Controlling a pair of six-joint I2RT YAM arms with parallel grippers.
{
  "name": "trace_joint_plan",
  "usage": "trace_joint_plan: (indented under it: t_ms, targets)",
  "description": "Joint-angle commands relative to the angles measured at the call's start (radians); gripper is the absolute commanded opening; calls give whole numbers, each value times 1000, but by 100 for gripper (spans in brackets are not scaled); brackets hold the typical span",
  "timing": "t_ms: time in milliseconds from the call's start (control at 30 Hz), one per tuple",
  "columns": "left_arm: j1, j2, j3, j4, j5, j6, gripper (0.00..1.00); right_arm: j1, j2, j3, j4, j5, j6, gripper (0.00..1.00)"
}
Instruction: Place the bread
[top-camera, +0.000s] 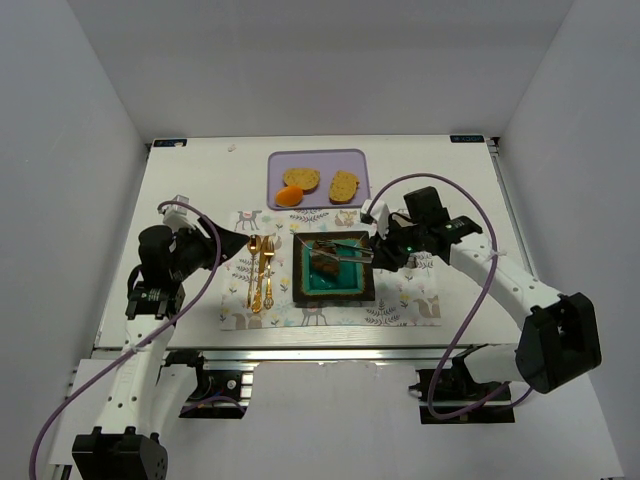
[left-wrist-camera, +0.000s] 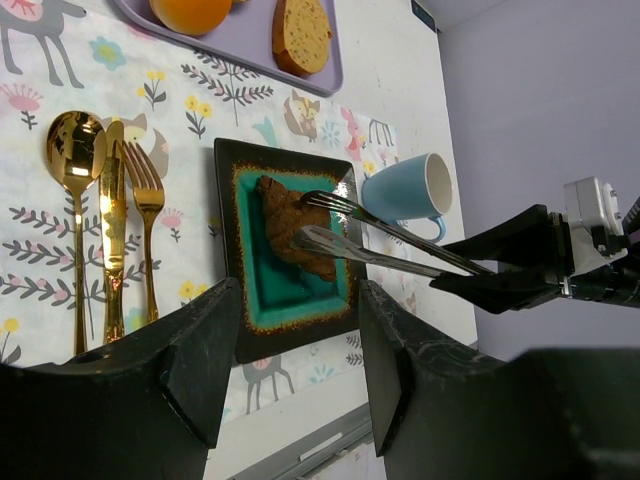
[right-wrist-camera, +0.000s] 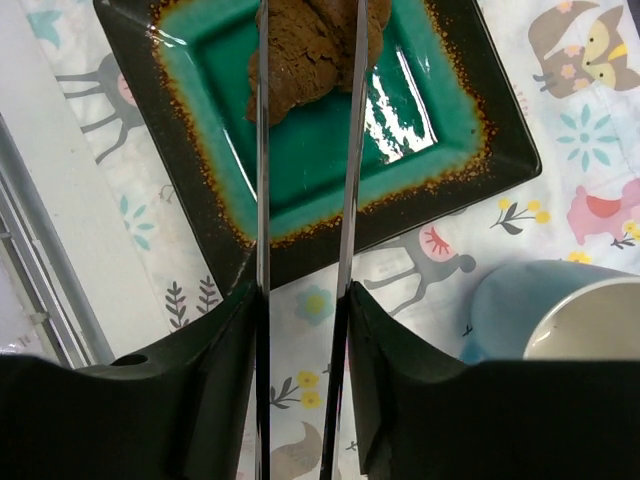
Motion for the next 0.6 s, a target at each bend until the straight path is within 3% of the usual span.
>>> trace_joint_plan:
  t_ms: [0,167,467,567]
  targets:
    - [2,-31,13,-8,3,4,60,7,-3,6,50,9,-16,43]
    - [2,-61,-5,-17,-5,-7,60,7,-66,-16,62,-20,-44,53]
    - [2,-33,9,-8,3,0,60,-6,-111,36,111,-57,52,52]
    - [2,-18,13,6,7,0,60,-55,-68,90,187,-29,193,49]
